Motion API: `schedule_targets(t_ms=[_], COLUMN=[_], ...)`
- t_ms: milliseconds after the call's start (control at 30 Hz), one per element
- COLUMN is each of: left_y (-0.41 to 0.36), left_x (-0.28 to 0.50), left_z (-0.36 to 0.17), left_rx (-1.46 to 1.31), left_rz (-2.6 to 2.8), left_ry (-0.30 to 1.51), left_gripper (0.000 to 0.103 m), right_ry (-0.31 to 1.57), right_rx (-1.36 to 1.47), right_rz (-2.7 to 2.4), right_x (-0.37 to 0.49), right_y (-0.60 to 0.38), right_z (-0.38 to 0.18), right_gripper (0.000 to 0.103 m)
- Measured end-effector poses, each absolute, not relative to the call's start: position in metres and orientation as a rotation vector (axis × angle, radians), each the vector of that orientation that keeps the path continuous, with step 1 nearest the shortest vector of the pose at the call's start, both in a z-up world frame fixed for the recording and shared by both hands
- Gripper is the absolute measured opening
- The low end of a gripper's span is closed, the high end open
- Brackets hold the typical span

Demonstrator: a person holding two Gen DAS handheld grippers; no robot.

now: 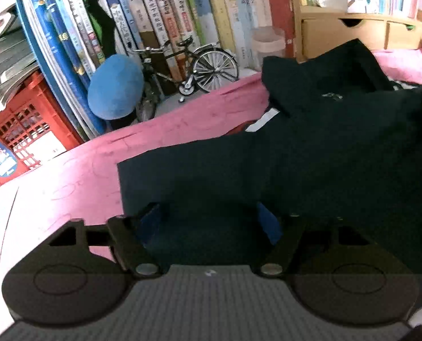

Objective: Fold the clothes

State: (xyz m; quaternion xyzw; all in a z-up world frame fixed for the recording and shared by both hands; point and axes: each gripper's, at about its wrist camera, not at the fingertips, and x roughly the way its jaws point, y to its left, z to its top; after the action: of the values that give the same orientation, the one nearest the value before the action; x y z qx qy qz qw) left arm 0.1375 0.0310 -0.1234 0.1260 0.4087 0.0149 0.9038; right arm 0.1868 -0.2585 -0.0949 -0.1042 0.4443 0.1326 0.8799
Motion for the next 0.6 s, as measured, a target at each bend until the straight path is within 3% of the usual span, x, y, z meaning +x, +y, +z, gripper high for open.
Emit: schedule_targets(t_ms=[67,167,300,600], left_y=[0.029,0.018,-0.008,-0.072], left_x=[0.137,0.121,0.080,-0.018], left_z=[-0.117,-0.098,-0.070,-0.025], left_rx=[0.263,0.275,0.268,0.051], left_rz=[0.060,0.065,0.054,0.126], left_ry=[0.875,0.873,0.913,1.116], left_gripper=[0.079,0.076,0.077,0.082], right_ry=[0.940,0.938,0.860,1.007], right_rx=[-0.181,-0.194,-0.193,-0.145], right_rz=[0.250,0.207,0.249,0.411], right_x=[0.192,0.186,0.143,0.033], right_y=[-0.267,-0.265,-0.262,-0.276], right_z=[-0.099,-0.086,-0.055,-0.026], right_gripper=[0.093,0.087,0.088,0.090])
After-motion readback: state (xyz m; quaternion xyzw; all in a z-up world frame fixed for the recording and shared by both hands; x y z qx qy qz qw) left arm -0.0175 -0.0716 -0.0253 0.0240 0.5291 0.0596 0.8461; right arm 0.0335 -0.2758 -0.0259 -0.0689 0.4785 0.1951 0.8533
